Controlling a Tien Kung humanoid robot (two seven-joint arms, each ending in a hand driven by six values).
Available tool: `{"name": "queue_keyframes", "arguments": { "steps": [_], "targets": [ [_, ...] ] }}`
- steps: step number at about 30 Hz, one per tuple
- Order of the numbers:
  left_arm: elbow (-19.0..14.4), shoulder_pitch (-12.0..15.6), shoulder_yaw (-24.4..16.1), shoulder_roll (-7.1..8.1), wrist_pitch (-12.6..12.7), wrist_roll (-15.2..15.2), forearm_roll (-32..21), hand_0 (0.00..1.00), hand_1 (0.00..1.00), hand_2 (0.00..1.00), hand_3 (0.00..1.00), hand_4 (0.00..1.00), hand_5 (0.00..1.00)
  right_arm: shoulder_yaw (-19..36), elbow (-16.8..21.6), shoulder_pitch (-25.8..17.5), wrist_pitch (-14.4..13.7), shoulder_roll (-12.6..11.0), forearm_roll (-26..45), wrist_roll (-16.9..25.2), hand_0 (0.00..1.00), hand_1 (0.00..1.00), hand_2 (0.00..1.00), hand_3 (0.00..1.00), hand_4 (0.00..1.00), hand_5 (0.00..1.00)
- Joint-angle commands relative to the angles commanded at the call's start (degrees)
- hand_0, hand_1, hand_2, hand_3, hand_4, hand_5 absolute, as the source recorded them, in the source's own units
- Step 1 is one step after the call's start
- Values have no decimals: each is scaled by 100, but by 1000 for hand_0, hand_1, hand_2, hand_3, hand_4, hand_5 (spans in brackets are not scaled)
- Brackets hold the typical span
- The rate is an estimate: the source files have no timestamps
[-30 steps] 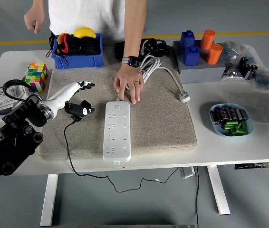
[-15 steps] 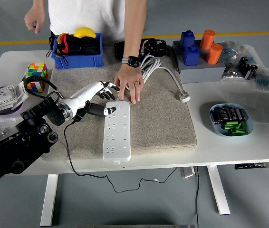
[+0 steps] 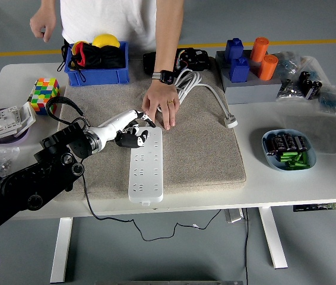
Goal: Pull the plug out,throw it away,press the button
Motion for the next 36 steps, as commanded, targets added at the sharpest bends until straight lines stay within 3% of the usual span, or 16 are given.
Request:
{"name": "queue_keyframes", "arguments": {
  "steps": [6, 15, 36],
  "targets": [
    [122, -126, 259, -85, -50, 200, 124, 39, 29, 46, 655, 246, 2, -16, 0, -6, -7, -4, 18, 3, 740, 658, 639, 609, 661, 474],
    [296, -229, 295, -209, 11, 271, 188, 39, 30, 46, 656, 245, 2, -4, 0, -18, -6, 3, 11, -4, 740, 659, 639, 609, 661, 474],
    [753, -383, 445, -250, 11, 429, 307, 41, 29, 46, 657, 220, 2, 48, 0, -22, -10, 24, -7, 8, 740, 658, 639, 610, 661, 476]
  ]
}}
